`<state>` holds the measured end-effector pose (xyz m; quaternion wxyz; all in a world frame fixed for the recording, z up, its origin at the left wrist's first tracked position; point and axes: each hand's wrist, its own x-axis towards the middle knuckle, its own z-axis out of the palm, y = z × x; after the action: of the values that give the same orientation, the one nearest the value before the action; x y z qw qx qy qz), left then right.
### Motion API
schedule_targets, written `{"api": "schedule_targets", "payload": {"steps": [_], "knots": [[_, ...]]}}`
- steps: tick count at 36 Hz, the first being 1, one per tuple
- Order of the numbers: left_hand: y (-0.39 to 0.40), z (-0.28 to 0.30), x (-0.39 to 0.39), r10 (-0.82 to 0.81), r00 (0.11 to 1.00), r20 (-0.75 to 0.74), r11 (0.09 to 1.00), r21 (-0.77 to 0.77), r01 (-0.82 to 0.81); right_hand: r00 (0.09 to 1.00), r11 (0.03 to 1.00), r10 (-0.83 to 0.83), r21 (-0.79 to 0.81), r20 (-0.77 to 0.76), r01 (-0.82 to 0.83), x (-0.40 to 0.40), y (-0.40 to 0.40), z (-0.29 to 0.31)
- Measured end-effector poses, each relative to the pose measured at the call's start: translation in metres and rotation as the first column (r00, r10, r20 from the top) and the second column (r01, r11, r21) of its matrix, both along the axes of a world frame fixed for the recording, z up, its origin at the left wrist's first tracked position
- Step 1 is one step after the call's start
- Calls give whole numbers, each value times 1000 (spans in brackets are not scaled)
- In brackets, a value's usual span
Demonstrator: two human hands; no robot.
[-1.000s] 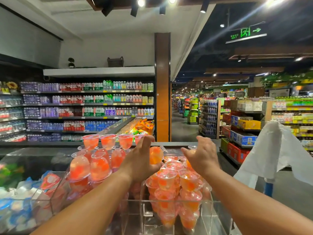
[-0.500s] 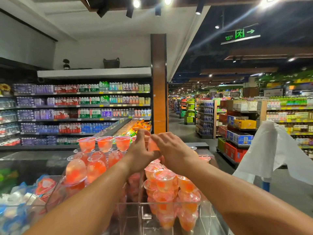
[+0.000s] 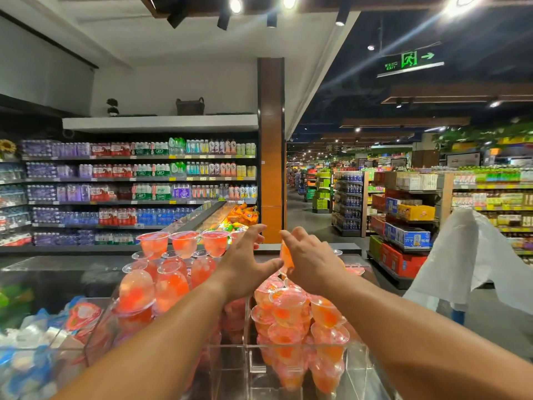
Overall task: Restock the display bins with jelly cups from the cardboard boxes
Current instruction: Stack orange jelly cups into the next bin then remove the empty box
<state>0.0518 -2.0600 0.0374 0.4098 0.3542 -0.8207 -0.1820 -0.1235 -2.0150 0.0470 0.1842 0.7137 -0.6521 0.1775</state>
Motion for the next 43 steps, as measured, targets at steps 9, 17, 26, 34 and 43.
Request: {"api": "schedule_targets", "payload": {"steps": [9,17,26,34,43], "knots": [[0,-20,21,30,999,28,1000,-1,-30,771,949,178,313,-611,29,0,-22,35],[-4,-29,37,90,992,87,996,12,-91,731,913,217,400,-647,82,12,-42,24],[-3,-27,33,93,987,130,995,26,-97,786,847,142,485,-602,218,14,-47,22],[-1,-28,33,76,987,140,996,34,-81,781,892,137,419,-610,171,-1,-51,13],[1,-27,37,67,986,151,996,48,-76,706,898,170,403,-687,177,0,-39,19]]}}
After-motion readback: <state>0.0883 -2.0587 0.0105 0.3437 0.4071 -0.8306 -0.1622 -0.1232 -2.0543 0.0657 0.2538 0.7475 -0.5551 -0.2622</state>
